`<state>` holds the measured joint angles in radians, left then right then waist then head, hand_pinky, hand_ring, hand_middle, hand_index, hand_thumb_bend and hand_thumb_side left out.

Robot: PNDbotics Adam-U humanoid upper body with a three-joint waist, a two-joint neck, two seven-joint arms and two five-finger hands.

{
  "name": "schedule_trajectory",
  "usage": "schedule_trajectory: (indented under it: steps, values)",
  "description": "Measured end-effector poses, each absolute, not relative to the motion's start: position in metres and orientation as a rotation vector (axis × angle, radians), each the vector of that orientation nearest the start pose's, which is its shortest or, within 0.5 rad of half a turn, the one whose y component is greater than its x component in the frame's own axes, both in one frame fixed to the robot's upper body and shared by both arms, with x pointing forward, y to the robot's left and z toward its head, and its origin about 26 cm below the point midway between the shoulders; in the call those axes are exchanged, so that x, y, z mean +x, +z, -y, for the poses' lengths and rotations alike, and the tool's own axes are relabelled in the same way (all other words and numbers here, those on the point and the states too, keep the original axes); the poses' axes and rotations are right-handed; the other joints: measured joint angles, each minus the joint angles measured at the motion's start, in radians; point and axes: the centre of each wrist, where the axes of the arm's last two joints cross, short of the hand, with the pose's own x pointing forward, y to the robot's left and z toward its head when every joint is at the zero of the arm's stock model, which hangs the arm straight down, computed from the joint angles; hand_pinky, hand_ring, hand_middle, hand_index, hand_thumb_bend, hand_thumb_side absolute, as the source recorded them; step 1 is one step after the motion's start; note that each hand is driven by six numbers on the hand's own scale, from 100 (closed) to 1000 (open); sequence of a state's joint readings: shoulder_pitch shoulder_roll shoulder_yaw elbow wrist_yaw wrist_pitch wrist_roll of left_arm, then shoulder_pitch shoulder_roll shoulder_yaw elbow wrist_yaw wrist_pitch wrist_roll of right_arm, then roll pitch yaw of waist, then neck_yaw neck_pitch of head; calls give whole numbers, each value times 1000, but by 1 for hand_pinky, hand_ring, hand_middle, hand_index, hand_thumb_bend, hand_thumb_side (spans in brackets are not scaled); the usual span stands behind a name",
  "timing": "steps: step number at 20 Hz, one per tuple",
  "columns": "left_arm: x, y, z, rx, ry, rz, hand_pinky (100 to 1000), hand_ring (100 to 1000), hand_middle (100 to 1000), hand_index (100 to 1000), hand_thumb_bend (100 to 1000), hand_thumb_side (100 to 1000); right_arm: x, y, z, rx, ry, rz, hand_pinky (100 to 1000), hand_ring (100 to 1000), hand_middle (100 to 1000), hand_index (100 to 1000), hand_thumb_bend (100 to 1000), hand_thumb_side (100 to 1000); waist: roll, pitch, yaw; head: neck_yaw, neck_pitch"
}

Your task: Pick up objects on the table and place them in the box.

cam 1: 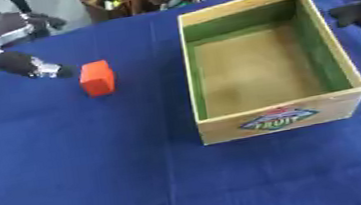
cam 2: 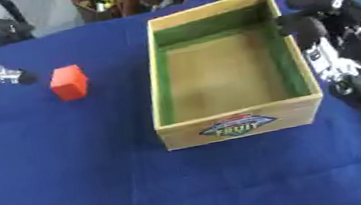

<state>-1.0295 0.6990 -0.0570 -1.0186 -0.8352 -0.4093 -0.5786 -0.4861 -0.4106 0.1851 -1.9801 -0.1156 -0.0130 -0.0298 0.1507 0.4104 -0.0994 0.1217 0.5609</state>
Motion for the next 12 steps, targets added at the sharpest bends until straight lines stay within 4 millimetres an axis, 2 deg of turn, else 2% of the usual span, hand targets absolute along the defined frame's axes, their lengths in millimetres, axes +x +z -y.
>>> schedule_trajectory:
  steps: [6, 12]
  values:
    - [462, 310, -353, 1013, -1686, 1353, 743, 860, 915, 1000, 799, 813, 310, 240, 210, 81, 572, 2379, 938, 814, 584, 807, 100, 539, 4, 10, -13, 9, -9]
    - [467, 305, -349, 1040, -1693, 1308, 744, 865, 915, 1000, 782, 784, 311, 241, 210, 79, 579, 2381, 938, 811, 581, 803, 100, 537, 11, 20, -27, 18, -17]
